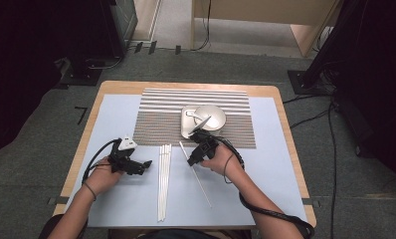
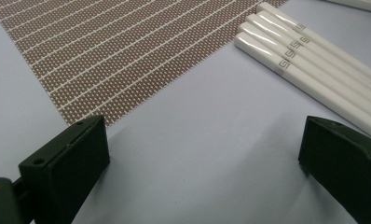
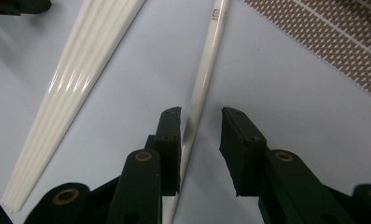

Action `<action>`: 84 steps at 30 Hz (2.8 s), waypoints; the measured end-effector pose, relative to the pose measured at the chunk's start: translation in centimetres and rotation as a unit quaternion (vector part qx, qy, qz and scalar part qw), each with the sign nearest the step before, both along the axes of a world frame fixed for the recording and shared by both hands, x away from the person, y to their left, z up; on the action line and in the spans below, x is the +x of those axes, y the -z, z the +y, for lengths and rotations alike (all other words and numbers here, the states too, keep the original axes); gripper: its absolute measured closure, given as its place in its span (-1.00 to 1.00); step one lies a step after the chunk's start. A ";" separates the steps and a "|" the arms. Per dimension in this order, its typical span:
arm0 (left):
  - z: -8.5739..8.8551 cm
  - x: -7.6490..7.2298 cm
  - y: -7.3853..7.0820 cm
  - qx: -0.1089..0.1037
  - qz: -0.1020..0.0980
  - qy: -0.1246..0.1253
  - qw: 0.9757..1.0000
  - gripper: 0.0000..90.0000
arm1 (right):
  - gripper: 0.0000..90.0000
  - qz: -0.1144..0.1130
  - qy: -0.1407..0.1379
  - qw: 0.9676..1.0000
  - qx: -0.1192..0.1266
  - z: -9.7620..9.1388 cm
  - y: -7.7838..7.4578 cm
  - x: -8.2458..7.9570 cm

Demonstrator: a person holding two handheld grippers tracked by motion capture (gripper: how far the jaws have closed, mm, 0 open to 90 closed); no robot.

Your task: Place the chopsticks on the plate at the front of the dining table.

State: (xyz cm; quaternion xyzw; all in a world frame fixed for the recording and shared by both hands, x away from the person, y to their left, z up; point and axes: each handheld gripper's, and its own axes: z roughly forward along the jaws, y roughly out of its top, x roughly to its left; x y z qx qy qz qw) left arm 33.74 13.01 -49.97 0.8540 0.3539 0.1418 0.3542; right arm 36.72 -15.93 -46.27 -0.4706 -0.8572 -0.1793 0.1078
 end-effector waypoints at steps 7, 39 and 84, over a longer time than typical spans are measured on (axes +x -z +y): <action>0.0 0.0 0.0 0.000 0.000 0.000 1.000 -0.98 | 0.61 0.004 0.001 1.000 0.003 0.1 -0.2 -0.5; 0.0 0.0 0.0 0.001 0.000 -0.001 1.000 -0.98 | 0.71 0.012 -0.007 0.999 -0.043 1.2 -0.2 -1.7; 0.0 0.0 0.0 0.000 0.000 -0.001 1.000 -0.98 | 0.90 0.032 -0.009 0.999 -0.037 0.8 -0.5 -0.2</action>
